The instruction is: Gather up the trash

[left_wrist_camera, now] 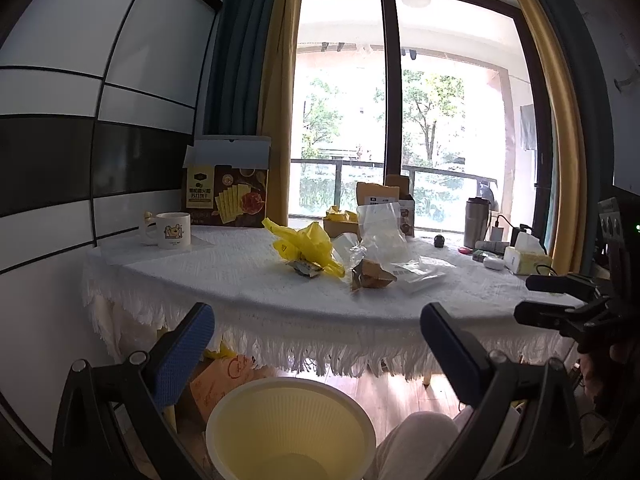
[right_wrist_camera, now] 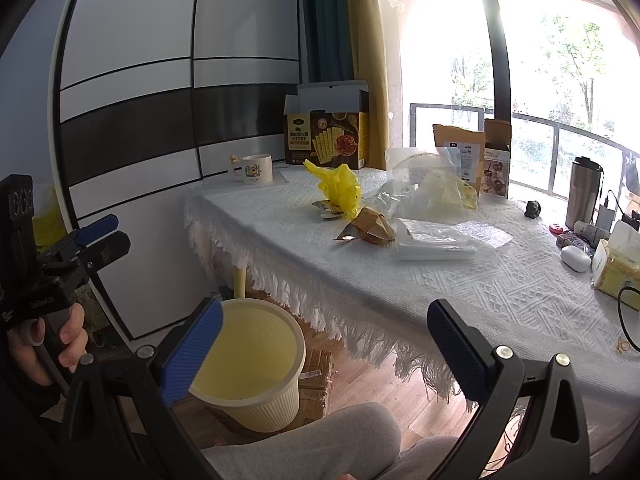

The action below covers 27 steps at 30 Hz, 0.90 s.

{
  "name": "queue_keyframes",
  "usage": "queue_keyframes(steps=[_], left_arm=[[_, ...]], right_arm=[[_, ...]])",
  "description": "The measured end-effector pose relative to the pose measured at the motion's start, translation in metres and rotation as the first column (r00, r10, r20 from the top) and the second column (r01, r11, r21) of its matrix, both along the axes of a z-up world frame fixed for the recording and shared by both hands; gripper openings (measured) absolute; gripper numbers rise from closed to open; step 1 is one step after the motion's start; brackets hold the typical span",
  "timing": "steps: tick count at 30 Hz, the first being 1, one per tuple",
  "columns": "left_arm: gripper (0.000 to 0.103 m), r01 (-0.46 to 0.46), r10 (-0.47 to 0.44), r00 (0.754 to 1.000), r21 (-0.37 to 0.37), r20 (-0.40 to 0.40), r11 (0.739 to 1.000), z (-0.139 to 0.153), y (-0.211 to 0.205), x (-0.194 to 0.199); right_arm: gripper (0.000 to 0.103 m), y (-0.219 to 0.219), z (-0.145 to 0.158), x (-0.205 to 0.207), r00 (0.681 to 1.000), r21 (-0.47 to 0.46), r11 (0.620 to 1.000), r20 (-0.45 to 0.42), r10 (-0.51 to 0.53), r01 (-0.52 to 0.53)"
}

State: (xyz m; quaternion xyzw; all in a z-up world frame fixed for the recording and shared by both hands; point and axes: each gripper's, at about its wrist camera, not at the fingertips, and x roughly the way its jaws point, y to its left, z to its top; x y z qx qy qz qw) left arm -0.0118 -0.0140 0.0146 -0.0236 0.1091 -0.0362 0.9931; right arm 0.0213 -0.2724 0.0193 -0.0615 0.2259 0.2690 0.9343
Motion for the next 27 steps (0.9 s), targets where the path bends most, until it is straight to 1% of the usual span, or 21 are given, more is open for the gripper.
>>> queue_keyframes(steps=[27], left_arm=[[0.103, 0.005, -0.005, 1.000, -0.009, 0.007, 1.000, -0.0013, 0.0013, -0.0010]], right_arm=[[0.102, 0.0020, 0.0003, 0.0024, 1.000, 0.000, 1.000, 0.002, 0.003, -0.003]])
